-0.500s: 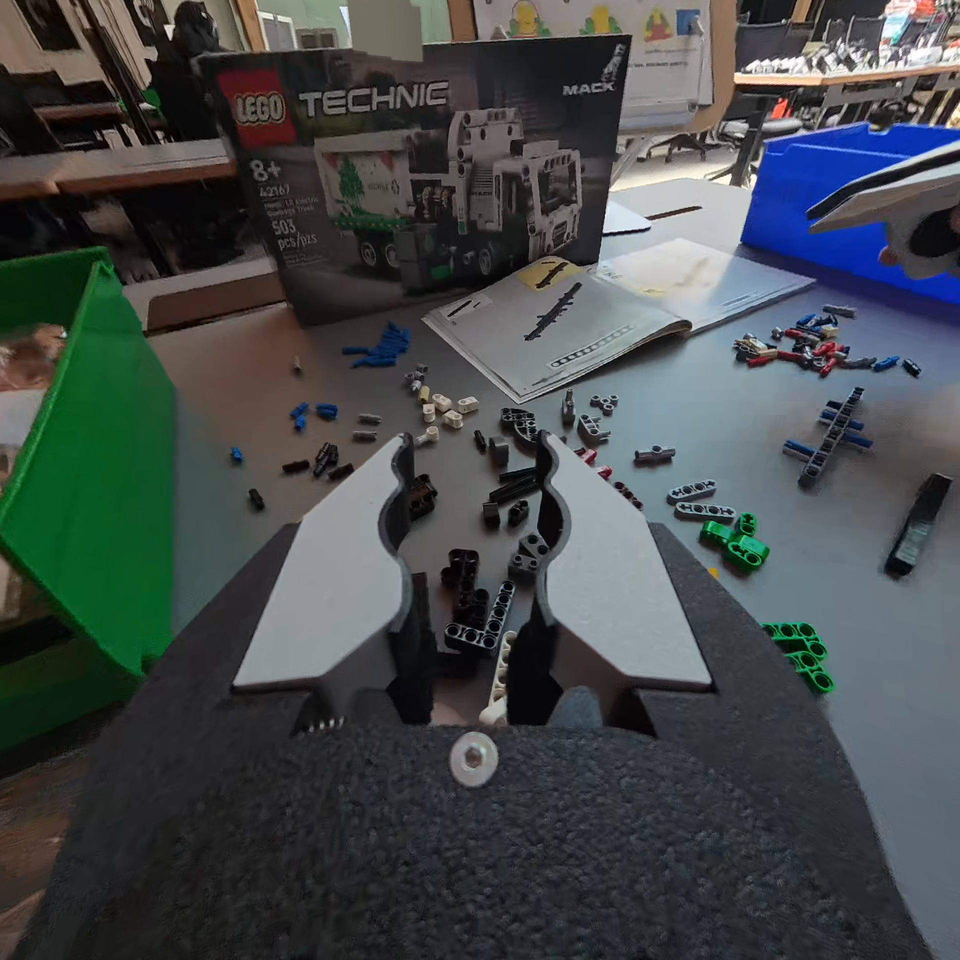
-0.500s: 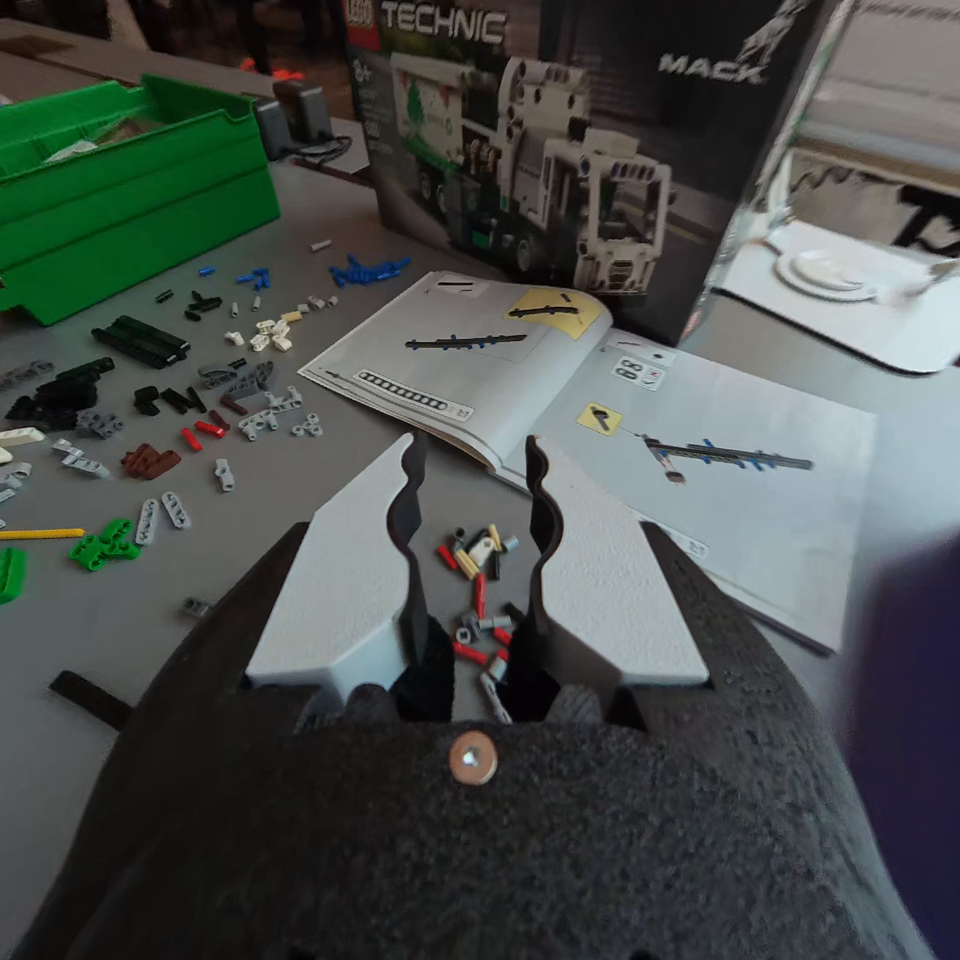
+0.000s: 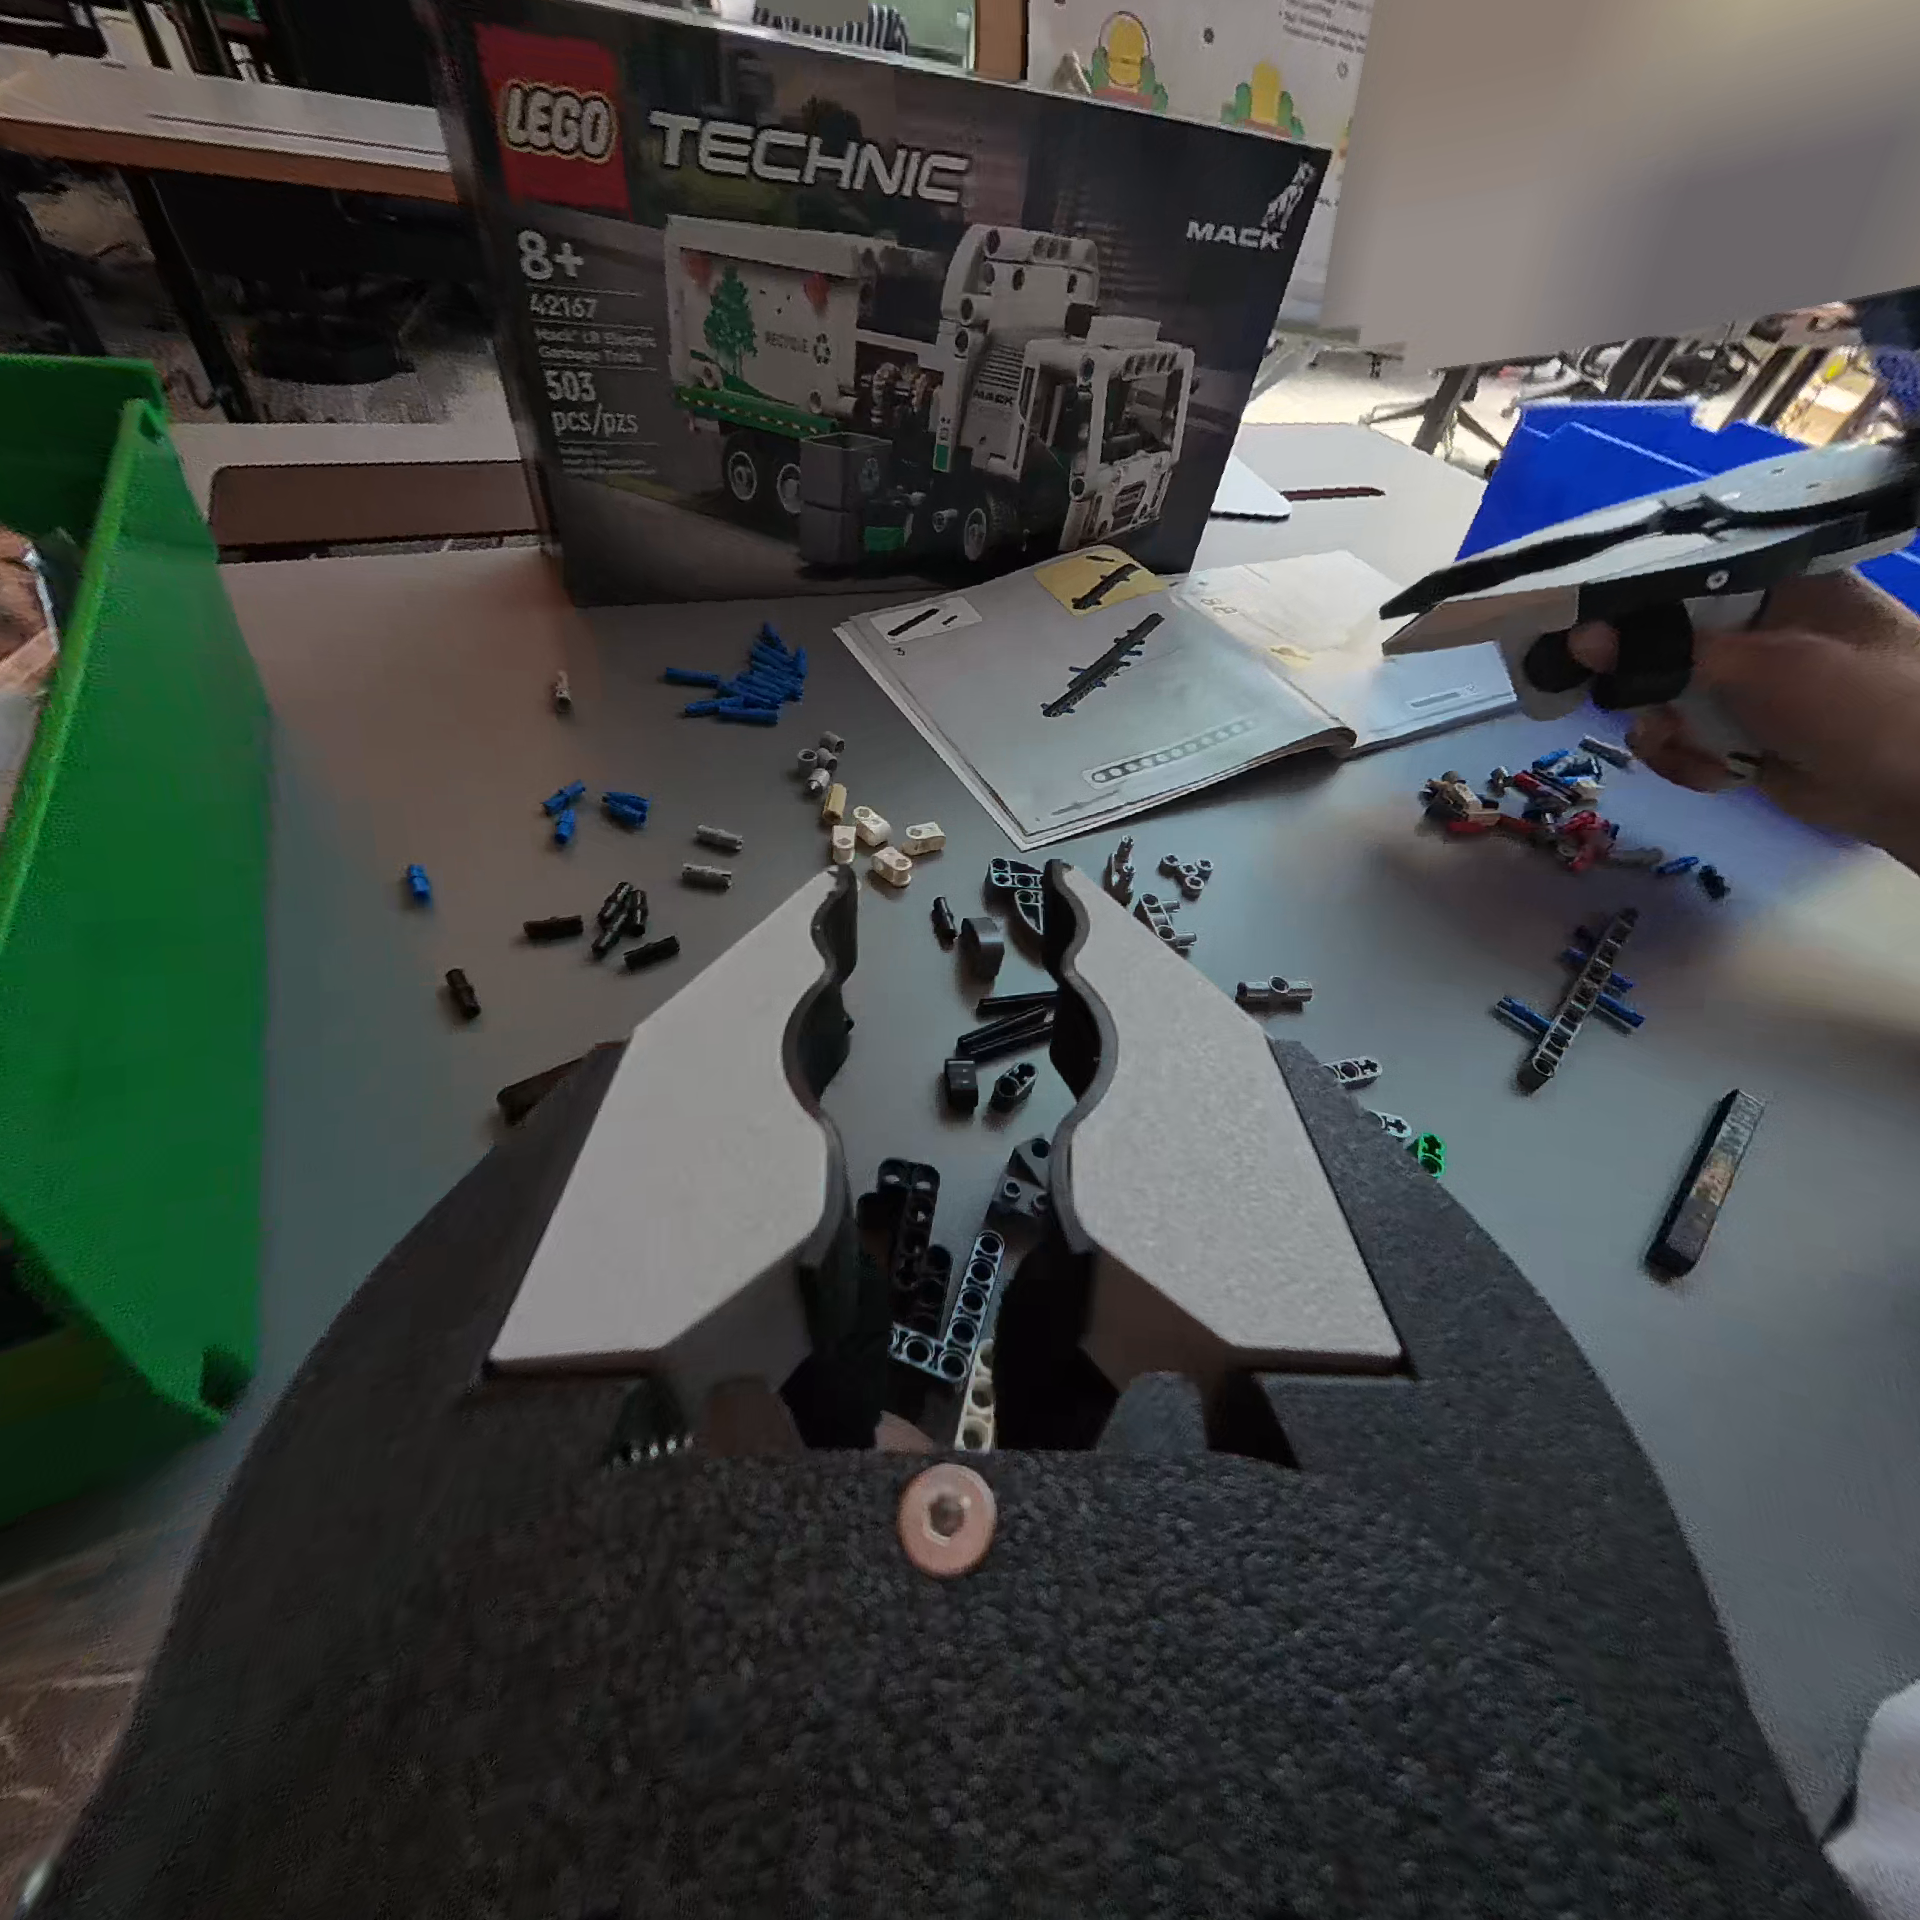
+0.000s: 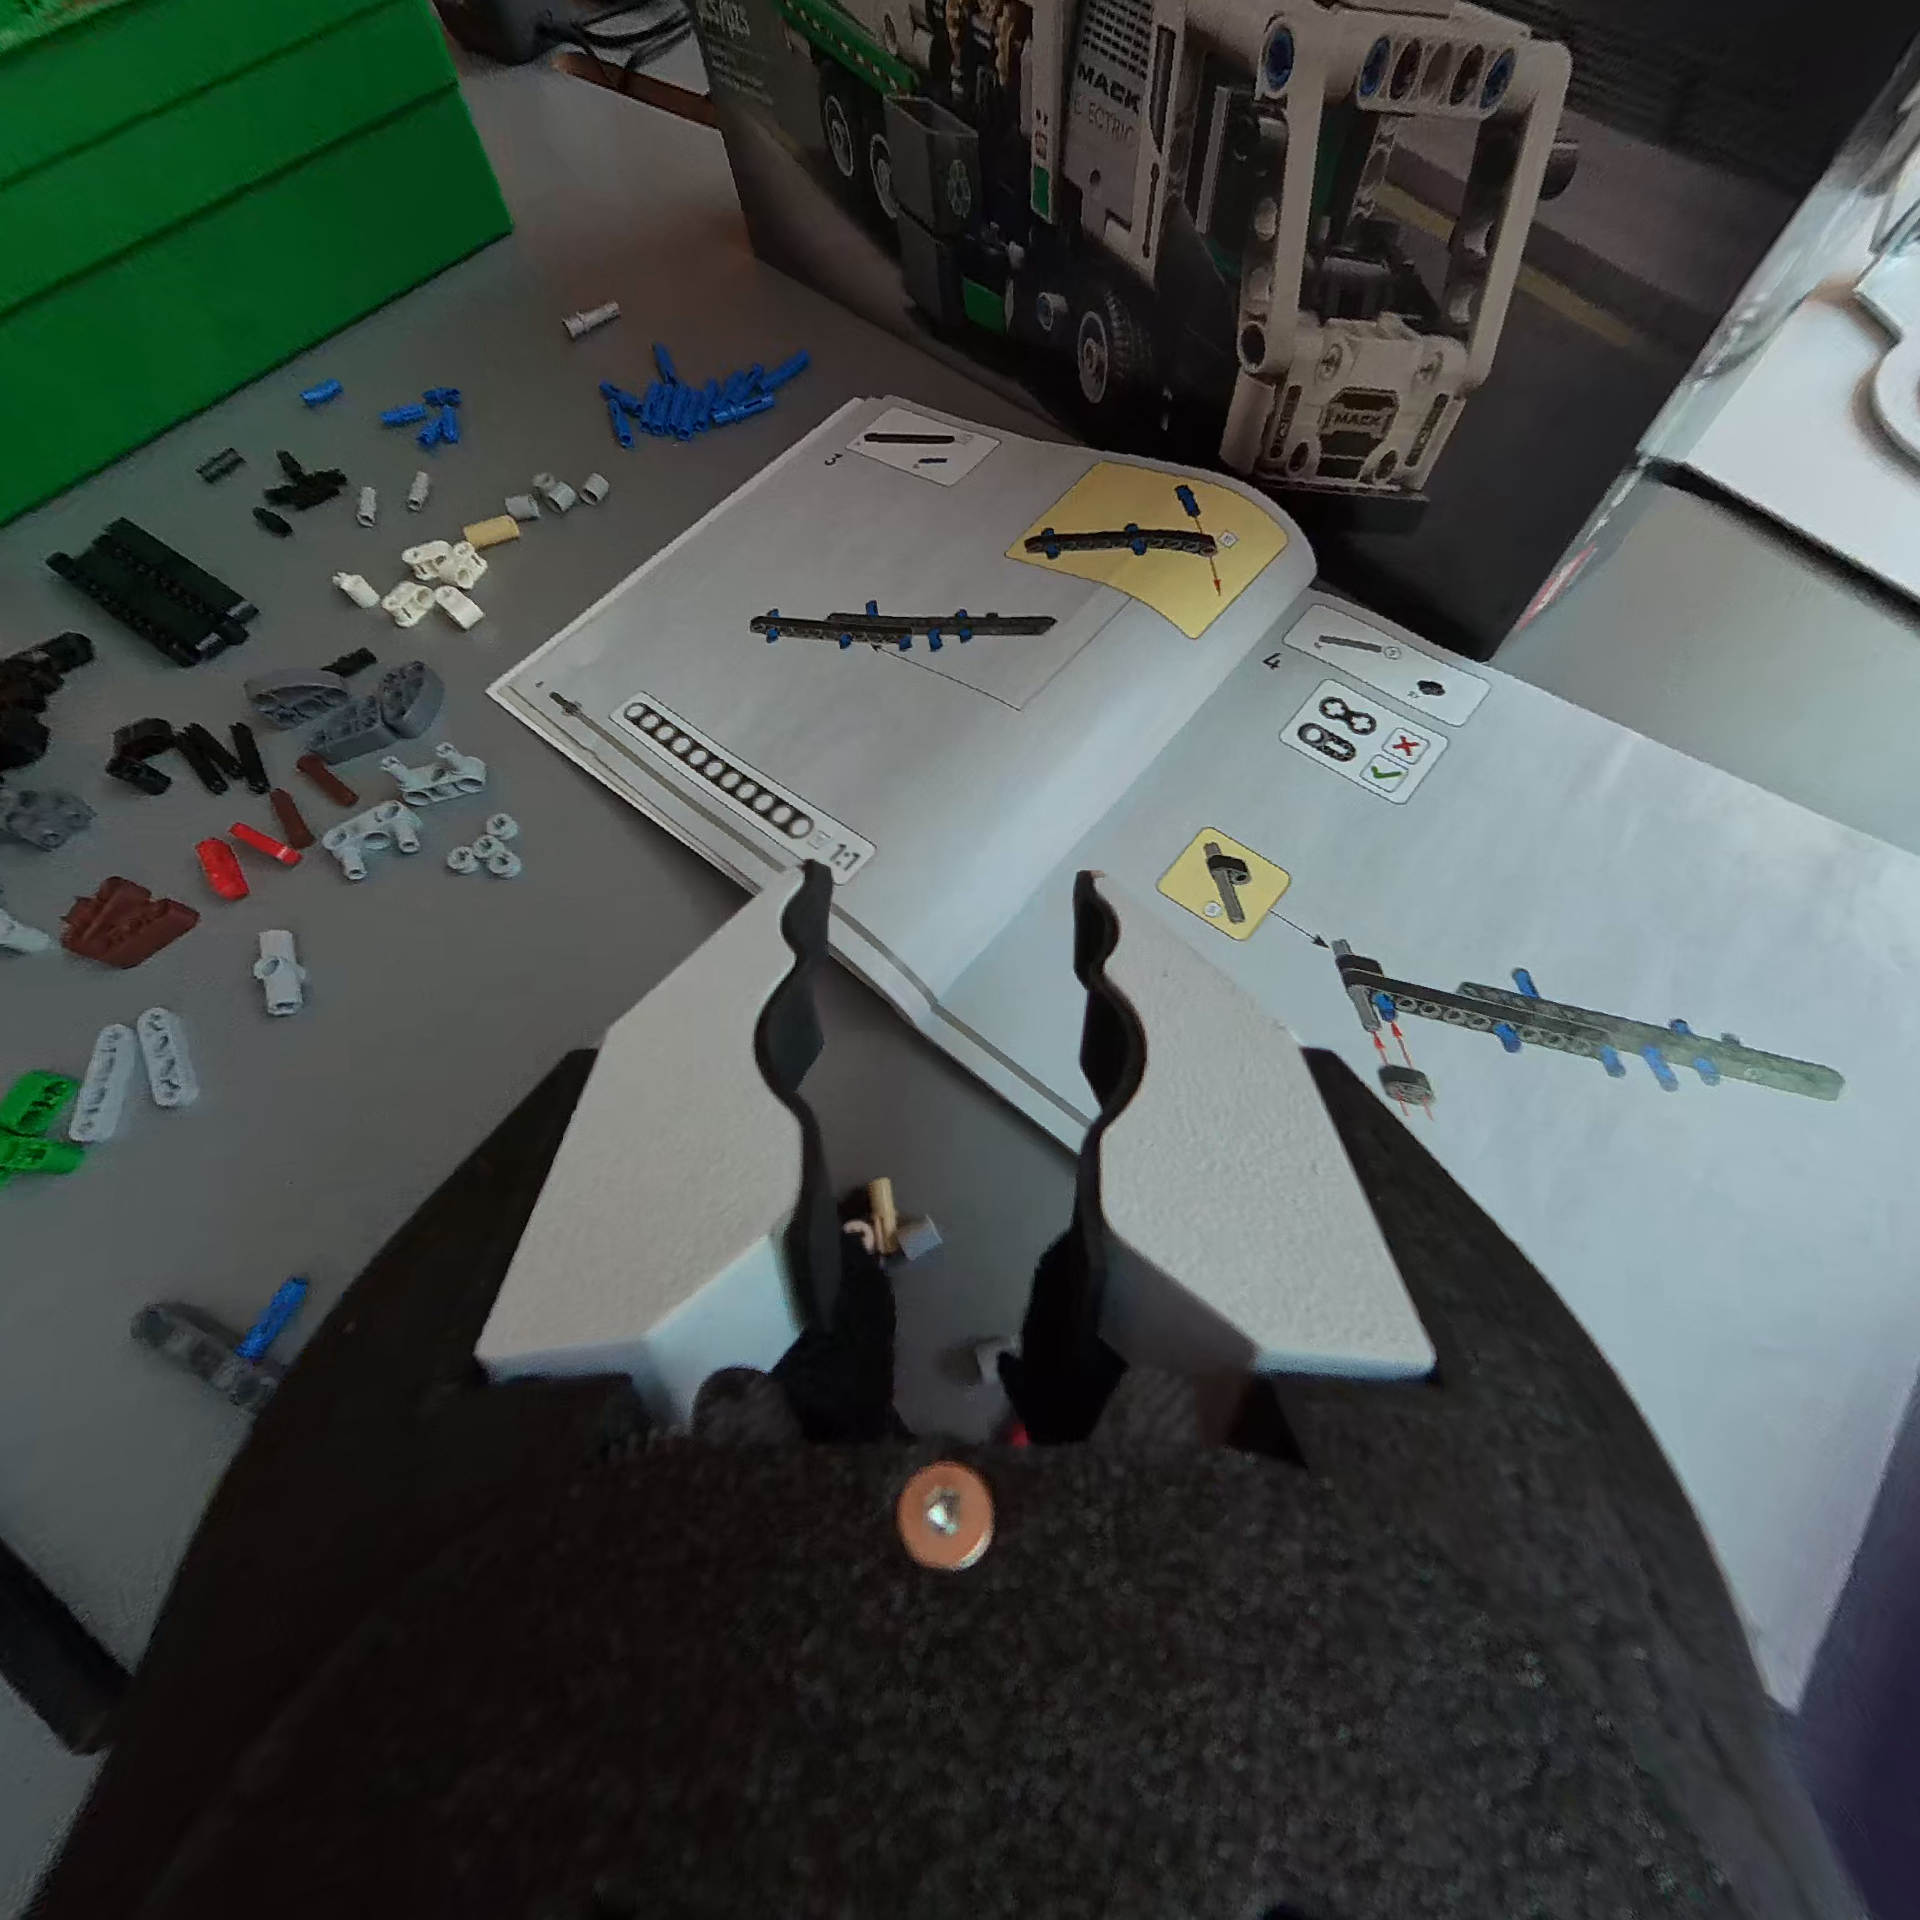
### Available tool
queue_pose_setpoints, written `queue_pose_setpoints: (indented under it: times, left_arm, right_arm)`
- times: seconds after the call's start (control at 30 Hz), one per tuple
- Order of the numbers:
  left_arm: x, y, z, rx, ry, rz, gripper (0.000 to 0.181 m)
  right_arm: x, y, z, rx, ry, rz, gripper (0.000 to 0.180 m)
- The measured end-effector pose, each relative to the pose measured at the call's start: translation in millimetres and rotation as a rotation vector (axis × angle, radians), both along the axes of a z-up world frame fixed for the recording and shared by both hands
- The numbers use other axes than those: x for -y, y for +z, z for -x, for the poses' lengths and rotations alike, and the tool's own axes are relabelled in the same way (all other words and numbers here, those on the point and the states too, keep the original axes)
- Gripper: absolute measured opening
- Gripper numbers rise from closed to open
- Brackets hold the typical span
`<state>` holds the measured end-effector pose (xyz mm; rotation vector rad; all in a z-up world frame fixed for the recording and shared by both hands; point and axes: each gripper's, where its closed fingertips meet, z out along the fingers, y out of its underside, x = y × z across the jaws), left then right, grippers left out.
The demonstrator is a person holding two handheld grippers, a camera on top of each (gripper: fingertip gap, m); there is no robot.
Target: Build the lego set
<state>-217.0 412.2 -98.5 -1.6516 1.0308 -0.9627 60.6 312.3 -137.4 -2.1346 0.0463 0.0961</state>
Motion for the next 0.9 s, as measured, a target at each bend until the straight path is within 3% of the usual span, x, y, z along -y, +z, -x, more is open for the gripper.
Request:
queue_pose_setpoints:
  times: [0.03, 0.3, 0.9]
  left_arm:
    - [2, 0, -6, -0.019, -0.026, -0.003, 0.034]
    - [-3, -1, -31, -0.068, -0.162, 0.081, 0.034]
    - [-6, -13, -55, -0.103, -0.166, 0.055, 0.033]
  right_arm:
    - [4, -1, -3, 0.019, -0.013, 0.011, 0.046]
    - [15, -3, -2, -0.046, -0.017, -0.02, 0.042]
    - [14, 9, 2, -0.017, -0.002, -0.088, 0.037]
